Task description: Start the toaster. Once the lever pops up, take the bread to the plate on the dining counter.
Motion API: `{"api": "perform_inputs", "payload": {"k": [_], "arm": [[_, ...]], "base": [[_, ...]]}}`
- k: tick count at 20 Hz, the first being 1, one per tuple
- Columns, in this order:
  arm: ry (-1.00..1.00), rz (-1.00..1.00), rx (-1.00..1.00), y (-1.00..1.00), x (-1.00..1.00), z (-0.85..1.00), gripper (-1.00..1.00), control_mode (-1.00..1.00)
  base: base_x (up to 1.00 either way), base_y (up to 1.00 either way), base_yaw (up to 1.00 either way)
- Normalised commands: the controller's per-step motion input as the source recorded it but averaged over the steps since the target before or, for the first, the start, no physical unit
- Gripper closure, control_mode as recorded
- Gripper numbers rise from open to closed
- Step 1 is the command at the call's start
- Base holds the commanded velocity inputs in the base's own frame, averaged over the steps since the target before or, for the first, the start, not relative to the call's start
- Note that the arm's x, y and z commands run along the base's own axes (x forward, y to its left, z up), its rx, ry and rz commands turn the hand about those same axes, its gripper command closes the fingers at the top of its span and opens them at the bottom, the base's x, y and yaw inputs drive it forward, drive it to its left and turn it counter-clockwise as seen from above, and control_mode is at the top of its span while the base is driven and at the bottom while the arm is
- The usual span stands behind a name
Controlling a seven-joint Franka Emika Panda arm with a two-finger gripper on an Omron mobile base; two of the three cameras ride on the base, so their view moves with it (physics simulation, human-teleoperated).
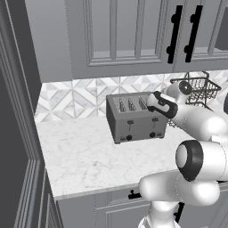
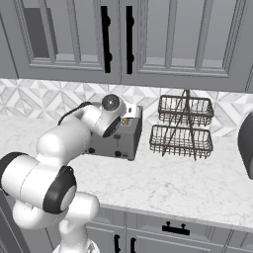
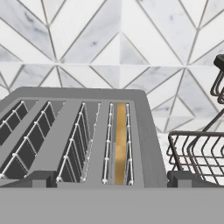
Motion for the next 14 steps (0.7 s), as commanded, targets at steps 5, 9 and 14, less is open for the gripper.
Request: {"api": "perform_inputs", "payload": {"k": [5, 9, 14], "arm": [[0.00, 0.00, 0.00, 0.00, 0.00, 0.00, -1.00, -1.00], [0.00, 0.00, 0.00, 0.00, 0.00, 0.00, -1.00, -1.00], [0.00, 0.00, 0.00, 0.00, 0.00, 0.00, -1.00, -1.00]], "base": [[0.00, 0.00, 0.00], [0.00, 0.00, 0.00], [0.00, 0.00, 0.00]]}}
